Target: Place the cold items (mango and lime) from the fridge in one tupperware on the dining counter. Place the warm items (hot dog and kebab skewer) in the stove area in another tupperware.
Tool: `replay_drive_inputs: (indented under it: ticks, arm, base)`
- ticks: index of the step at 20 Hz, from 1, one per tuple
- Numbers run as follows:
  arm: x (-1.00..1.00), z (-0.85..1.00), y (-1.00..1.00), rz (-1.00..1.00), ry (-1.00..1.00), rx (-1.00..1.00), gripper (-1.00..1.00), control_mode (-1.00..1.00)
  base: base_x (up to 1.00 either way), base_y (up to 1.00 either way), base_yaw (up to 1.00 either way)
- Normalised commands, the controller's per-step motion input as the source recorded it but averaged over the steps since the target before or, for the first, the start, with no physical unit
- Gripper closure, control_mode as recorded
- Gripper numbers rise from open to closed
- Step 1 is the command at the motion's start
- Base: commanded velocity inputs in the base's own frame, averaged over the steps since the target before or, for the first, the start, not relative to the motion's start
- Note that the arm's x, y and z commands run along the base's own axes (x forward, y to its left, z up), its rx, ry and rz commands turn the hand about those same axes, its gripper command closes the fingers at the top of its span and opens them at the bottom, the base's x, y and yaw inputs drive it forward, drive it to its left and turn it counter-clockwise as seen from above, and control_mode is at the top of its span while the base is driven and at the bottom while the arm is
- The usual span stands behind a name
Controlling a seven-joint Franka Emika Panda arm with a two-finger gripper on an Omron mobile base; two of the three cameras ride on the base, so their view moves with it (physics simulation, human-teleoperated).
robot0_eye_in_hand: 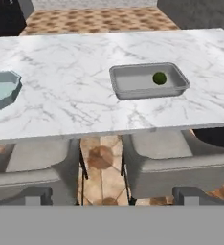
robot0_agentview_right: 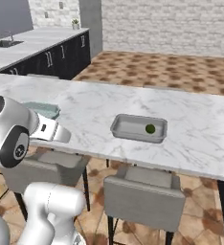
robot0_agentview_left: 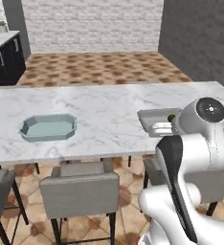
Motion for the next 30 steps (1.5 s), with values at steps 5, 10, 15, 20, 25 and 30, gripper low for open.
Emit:
replay_drive_inputs:
  ticks: [5, 10, 15, 20, 25, 30]
  arm:
    - [0.00, 0.00, 0.00, 0.00, 0.00, 0.00, -1.00, 1.00]
    - [0.00, 0.00, 0.00, 0.00, 0.00, 0.00, -1.00, 1.00]
    - [0.00, 0.00, 0.00, 0.00, 0.00, 0.00, -1.00, 1.00]
    - [0.00, 0.00, 0.00, 0.00, 0.00, 0.00, -1.00, 1.00]
    - [0.00, 0.00, 0.00, 0.00, 0.00, 0.00, -1.00, 1.00]
    - [0.00, 0.00, 0.00, 0.00, 0.00, 0.00, -1.00, 1.00]
  base:
    - [-0.24, 0.61, 1.00]
    - [0.06, 0.62, 1.00]
    - [0.60, 0.53, 1.00]
    - [0.95, 0.47, 0.75]
    - [1.00, 0.08, 0.07]
    - [1.00, 0.25, -0.50]
